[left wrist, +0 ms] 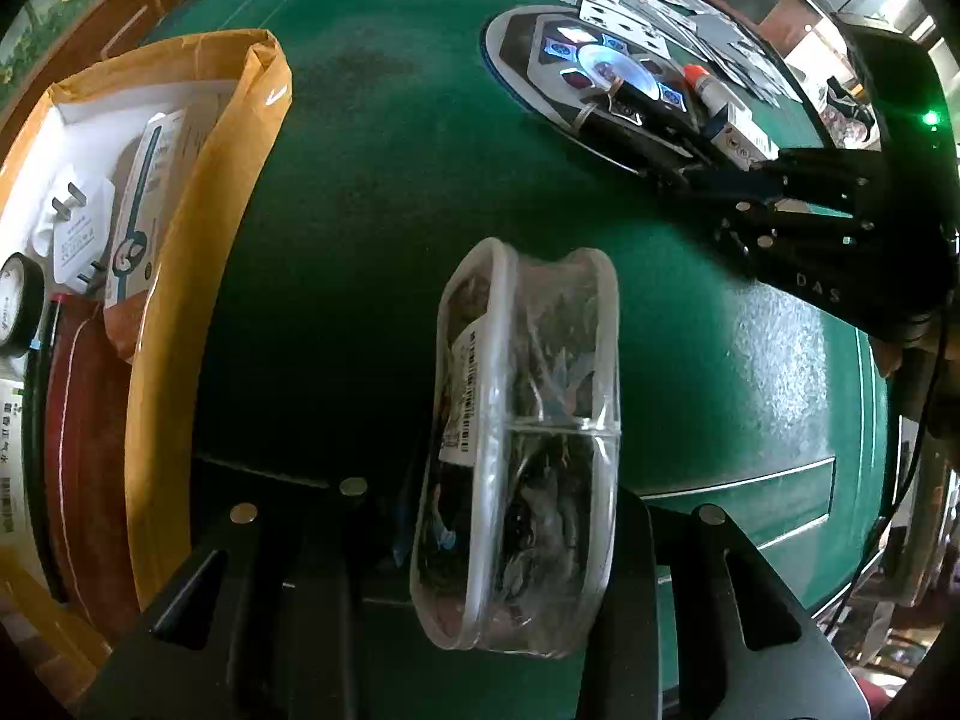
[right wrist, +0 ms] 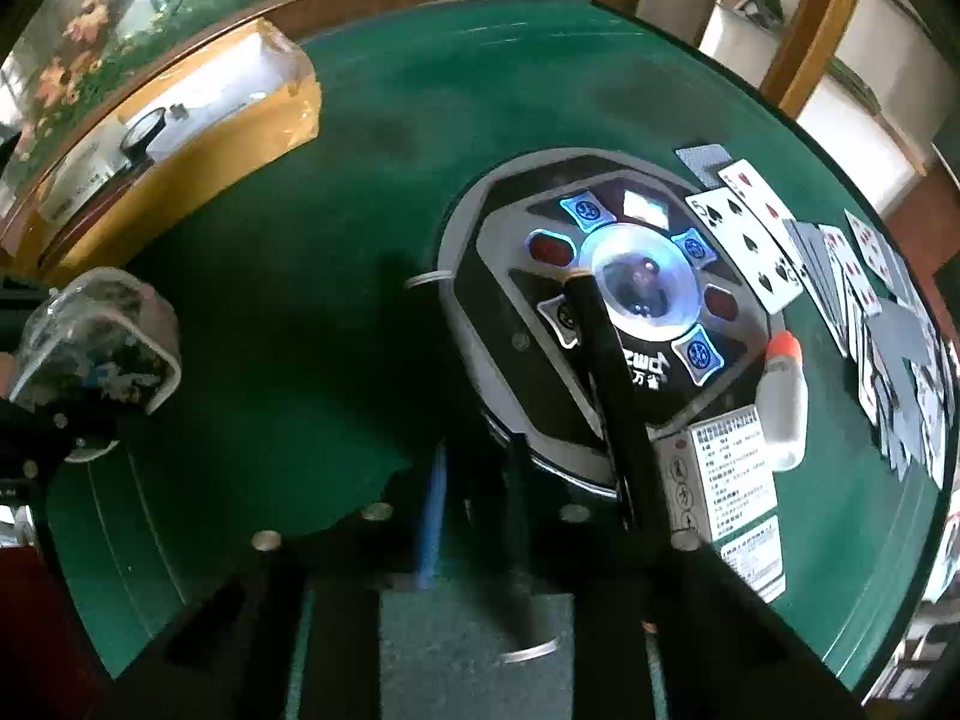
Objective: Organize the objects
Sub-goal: 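Lift the pencil case with the left tool while the right tool grasps a black marker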
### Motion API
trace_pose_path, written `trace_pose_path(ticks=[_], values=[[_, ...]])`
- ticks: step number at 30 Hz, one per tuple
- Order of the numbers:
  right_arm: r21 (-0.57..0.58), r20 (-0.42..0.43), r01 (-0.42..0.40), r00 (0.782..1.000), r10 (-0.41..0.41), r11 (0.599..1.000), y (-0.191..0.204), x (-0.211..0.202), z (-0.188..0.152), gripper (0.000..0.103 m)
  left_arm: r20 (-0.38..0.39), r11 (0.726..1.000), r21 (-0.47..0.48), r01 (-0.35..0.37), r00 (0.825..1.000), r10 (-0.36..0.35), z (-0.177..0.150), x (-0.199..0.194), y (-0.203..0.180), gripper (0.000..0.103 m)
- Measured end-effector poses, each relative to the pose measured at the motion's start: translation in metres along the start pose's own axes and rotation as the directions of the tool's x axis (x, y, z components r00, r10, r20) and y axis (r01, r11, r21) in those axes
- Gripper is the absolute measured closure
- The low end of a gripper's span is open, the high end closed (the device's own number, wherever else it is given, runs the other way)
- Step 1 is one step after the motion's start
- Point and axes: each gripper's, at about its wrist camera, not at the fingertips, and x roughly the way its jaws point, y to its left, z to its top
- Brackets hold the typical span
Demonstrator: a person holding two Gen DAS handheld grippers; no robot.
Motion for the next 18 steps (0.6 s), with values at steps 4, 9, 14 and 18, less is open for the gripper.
trace_pose_path(ticks=[4, 9, 14, 18], values=[[0.049, -0.030, 0.012, 0.999, -0.010, 0.999, 0.005, -0.005, -0.009, 0.090, -0.004, 1.000, -0.004, 0.000, 1.000, 0.000, 0.002, 0.001, -0.001, 0.070], [0.158, -0.036, 0.034, 0.999, -0.029, 0.987, 0.026, -0.016, -0.033, 0.090, 0.007, 1.000, 0.014, -0.001, 1.000, 0.001, 0.000, 0.000, -0.001, 0.070], [0.265, 0.005, 0.070, 0.997, -0.074, 0.962, 0.042, -0.035, -0.042, 0.090, 0.016, 1.000, 0.021, -0.011, 1.000, 0.011, 0.000, 0.000, -0.003, 0.071], [0.308, 0.016, 0.096, 0.994, -0.106, 0.947, 0.047, -0.045, -0.040, 0.090, 0.010, 1.000, 0.029, 0.007, 1.000, -0.007, 0.001, 0.000, -0.003, 0.071]])
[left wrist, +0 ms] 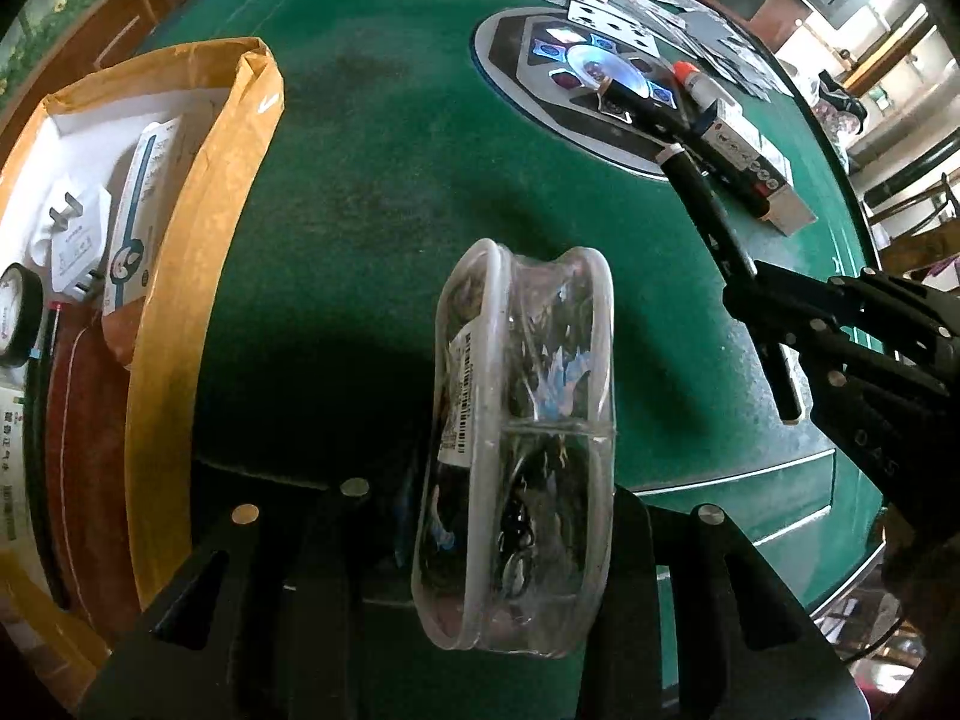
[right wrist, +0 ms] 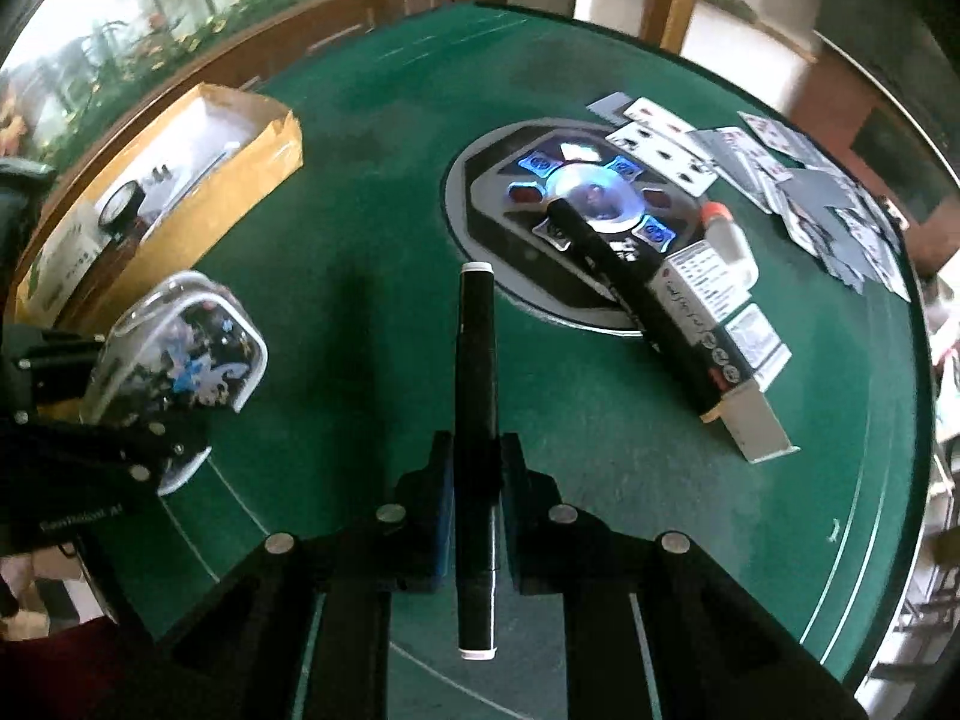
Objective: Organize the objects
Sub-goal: 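Lift the pencil case with the left tool while the right tool grasps a black marker, then carry the pencil case and black marker with both tools over the cardboard box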
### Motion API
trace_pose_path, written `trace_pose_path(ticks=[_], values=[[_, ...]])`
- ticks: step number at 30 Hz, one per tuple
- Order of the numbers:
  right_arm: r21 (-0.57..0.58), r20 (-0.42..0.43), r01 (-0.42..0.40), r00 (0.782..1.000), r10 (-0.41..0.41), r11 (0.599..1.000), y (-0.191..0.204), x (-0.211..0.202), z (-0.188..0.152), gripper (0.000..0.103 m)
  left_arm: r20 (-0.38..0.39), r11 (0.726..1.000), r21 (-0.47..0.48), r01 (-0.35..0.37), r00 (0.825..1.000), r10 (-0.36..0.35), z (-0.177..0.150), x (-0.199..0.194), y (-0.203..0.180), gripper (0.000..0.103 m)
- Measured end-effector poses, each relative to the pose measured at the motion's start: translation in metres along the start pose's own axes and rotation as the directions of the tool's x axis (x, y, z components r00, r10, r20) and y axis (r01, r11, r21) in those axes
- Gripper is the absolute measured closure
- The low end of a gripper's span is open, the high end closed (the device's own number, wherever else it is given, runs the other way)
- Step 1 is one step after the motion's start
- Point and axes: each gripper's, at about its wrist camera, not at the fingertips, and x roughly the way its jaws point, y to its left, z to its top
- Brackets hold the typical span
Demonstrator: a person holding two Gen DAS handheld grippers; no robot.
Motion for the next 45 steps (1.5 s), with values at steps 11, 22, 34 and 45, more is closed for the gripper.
trace_pose_path(ticks=[11, 22, 34, 45], values=[[0.022, 0.046, 0.058, 0.997, -0.059, 0.998, 0.015, -0.019, 0.005, 0.090, 0.028, 0.999, 0.038, 0.025, 0.999, -0.026, 0.002, -0.015, 0.000, 0.071], [0.034, 0.115, 0.089, 0.989, -0.093, 0.995, 0.033, -0.042, 0.016, 0.090, 0.103, 0.998, 0.047, 0.032, 0.994, -0.037, 0.009, -0.050, 0.013, 0.071], [0.008, 0.179, 0.065, 0.982, -0.066, 0.998, 0.062, -0.058, 0.038, 0.090, 0.184, 0.999, 0.044, -0.012, 0.983, 0.004, 0.013, -0.086, 0.035, 0.071], [-0.036, 0.207, 0.017, 0.978, -0.009, 0.999, 0.092, -0.059, 0.058, 0.090, 0.242, 0.986, 0.004, -0.166, 0.957, 0.161, 0.010, -0.113, 0.068, 0.071]])
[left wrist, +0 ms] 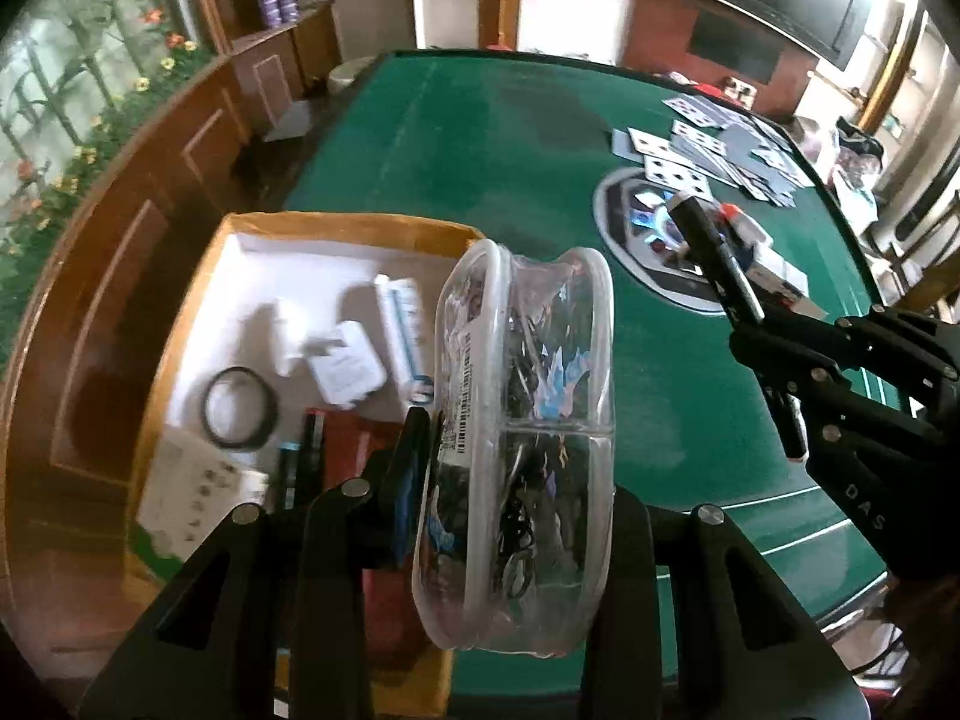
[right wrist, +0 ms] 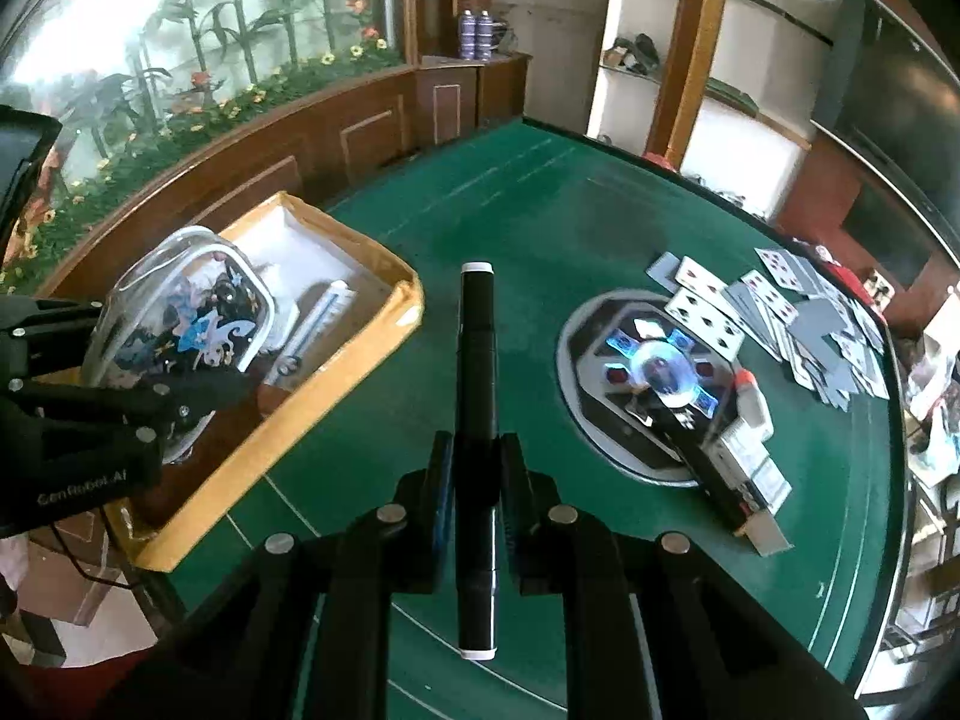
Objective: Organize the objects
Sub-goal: 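Carry the pencil case and black marker with both tools over the cardboard box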
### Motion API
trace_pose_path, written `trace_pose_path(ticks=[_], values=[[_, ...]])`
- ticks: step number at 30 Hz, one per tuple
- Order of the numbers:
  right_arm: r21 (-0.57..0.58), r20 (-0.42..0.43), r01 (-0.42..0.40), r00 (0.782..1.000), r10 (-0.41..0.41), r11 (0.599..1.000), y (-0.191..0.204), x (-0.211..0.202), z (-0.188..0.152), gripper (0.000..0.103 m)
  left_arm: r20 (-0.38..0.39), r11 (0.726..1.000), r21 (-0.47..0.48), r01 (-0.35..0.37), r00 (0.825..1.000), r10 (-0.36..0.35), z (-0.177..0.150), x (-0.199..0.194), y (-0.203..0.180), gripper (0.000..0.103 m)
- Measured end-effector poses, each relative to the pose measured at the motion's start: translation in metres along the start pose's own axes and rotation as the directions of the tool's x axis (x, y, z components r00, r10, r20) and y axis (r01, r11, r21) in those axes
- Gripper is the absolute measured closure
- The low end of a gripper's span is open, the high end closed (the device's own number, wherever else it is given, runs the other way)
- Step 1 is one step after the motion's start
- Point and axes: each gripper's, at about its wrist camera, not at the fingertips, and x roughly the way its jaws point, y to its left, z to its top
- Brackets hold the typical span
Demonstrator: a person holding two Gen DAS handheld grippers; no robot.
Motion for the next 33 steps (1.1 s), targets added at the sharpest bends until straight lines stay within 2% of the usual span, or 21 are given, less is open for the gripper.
trace_pose_path(ticks=[8, 20, 33], values=[[-0.041, 0.018, -0.031, 0.999, 0.032, 0.999, 0.025, 0.006, 0.017, 0.091, 0.012, 0.999, -0.021, -0.044, 0.999, 0.045, -0.004, -0.009, 0.024, 0.071], [-0.061, 0.025, -0.062, 0.998, 0.063, 0.996, 0.054, 0.018, 0.033, 0.090, 0.025, 0.994, 0.001, -0.110, 0.994, 0.110, -0.003, -0.011, 0.048, 0.071], [-0.026, 0.024, -0.082, 0.996, 0.083, 0.996, 0.073, 0.033, 0.050, 0.090, 0.017, 0.992, 0.035, -0.124, 0.992, 0.123, 0.002, -0.005, 0.073, 0.071]])
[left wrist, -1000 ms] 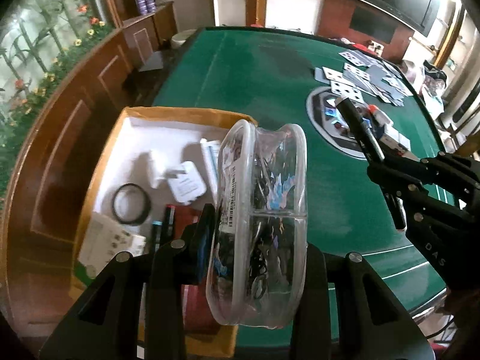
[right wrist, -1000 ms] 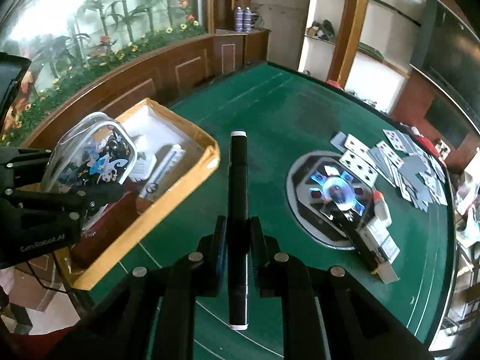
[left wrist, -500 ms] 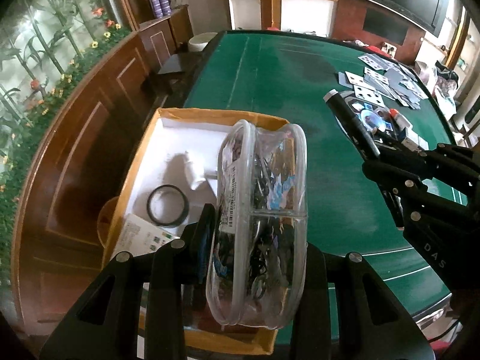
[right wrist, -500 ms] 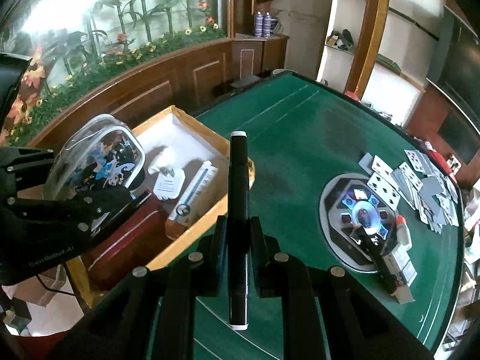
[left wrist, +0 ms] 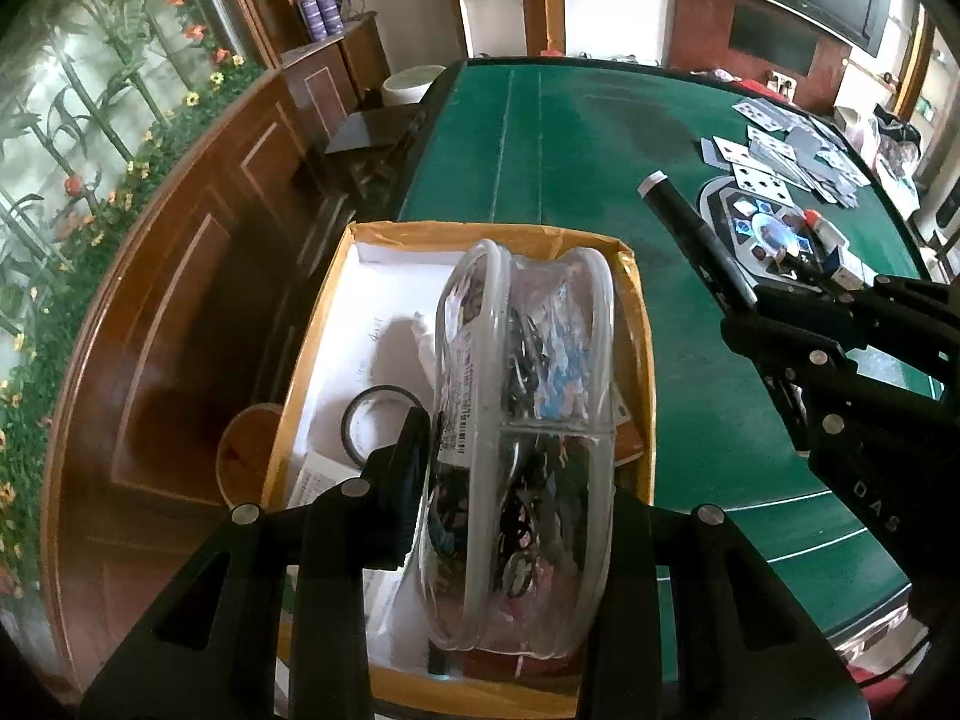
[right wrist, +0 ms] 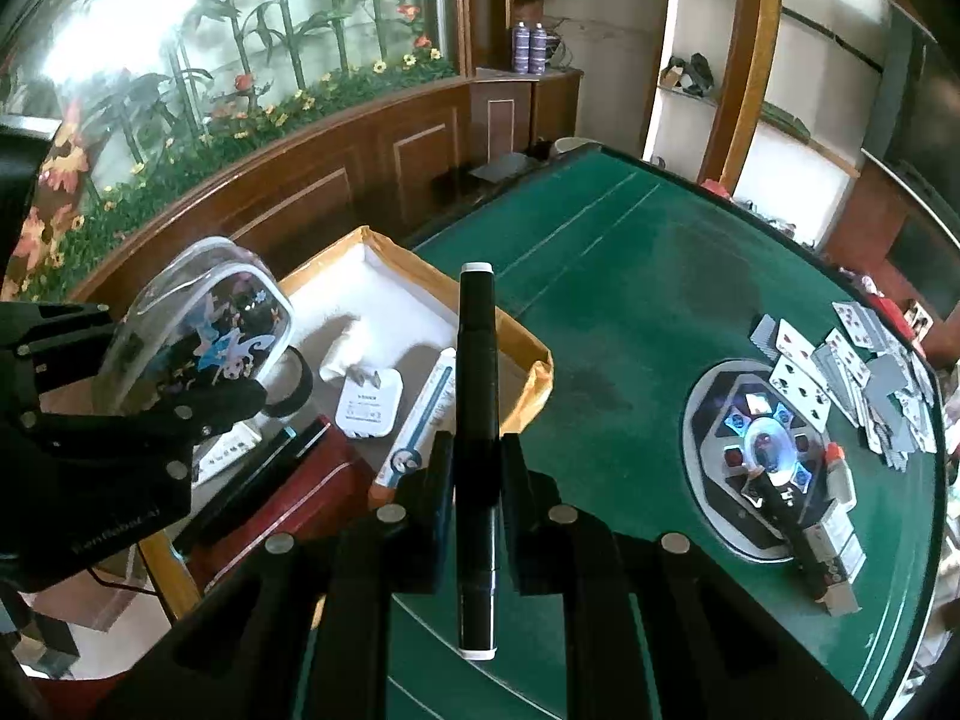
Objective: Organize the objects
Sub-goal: 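Carry the pencil case and black marker with both tools over the cardboard box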
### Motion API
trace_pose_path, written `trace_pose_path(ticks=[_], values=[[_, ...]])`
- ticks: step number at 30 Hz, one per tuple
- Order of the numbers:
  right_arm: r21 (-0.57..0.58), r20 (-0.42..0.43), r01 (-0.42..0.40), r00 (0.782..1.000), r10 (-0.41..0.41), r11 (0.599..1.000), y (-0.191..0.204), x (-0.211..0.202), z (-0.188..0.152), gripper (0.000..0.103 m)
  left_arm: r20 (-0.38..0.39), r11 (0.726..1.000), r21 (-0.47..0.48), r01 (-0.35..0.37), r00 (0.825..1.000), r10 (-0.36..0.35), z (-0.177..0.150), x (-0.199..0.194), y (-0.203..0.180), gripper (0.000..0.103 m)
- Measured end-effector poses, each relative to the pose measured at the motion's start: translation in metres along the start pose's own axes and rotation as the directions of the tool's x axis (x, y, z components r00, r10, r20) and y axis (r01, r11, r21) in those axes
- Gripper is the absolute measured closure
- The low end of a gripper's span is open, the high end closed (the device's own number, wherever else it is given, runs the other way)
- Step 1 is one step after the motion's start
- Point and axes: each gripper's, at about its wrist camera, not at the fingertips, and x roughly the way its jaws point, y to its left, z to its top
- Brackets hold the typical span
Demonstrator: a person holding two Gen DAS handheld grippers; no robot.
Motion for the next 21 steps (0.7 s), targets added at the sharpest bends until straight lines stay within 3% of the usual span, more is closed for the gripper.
trace_pose_path(ticks=[12, 21], values=[[0.194, -0.043, -0.129, 0.989, 0.140, 0.972, -0.003, 0.026, 0.001, 0.091, -0.015, 0.997, -0.055, 0.058, 0.998, -0.059, 0.006, 0.012, 0.040, 0.071], [0.275, -0.073, -0.143, 0.983, 0.169, 0.951, -0.001, 0.041, -0.004, 0.091, -0.018, 0.987, -0.116, 0.111, 0.993, -0.114, 0.020, 0.023, 0.078, 0.071]])
